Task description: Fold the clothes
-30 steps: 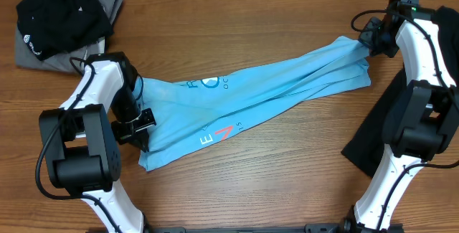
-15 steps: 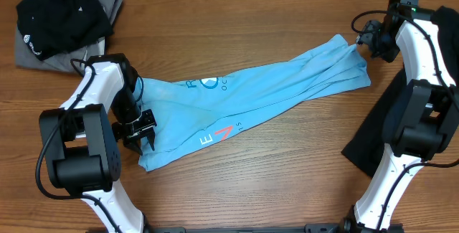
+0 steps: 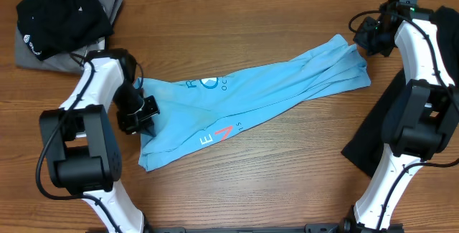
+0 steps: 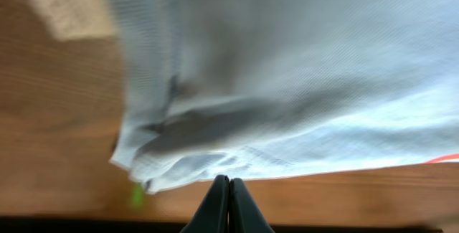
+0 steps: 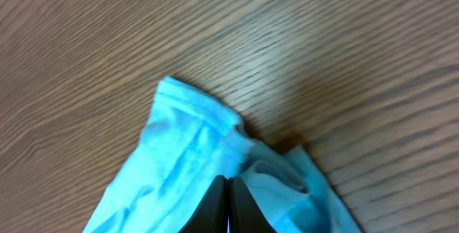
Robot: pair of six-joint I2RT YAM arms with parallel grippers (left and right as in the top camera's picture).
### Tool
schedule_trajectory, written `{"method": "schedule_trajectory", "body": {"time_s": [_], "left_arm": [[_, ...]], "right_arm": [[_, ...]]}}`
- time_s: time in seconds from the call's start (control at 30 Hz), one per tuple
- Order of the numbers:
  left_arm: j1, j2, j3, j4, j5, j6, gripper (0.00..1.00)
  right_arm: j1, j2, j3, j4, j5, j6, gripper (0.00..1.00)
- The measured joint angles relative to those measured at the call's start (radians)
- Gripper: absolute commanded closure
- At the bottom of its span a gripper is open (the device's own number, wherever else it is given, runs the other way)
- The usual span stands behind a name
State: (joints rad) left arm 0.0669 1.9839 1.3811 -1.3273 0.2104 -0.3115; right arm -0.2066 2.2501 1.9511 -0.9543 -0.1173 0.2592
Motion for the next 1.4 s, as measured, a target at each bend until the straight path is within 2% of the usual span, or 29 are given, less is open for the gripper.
{"method": "schedule_trajectory", "body": {"time_s": [0.23, 0.37, 0.73, 1.13, 1.4], "left_arm": [[-0.129, 0.000, -0.005, 0.143, 0.017, 0.000, 0.96], [-0.154, 0.000, -0.024, 0.189, 0.018, -0.003, 0.96], [-0.145, -0.016, -0.136, 0.382, 0.006, -0.028, 0.96], [-0.123, -0.040, -0.173, 0.415, 0.008, -0.079, 0.96], [-0.016, -0.048, -0.186, 0.479, 0.018, -0.078, 0.96]], "right_arm": [[0.034, 0.012, -0.009, -0.010, -0.014, -0.013, 0.96], [0.045, 0.038, -0.010, -0.019, -0.028, -0.023, 0.96], [0.045, 0.063, -0.014, -0.031, -0.071, -0.050, 0.96], [0.045, 0.064, -0.150, 0.070, -0.081, -0.051, 0.96], [0.050, 0.060, -0.153, 0.043, -0.046, 0.016, 0.96]]}}
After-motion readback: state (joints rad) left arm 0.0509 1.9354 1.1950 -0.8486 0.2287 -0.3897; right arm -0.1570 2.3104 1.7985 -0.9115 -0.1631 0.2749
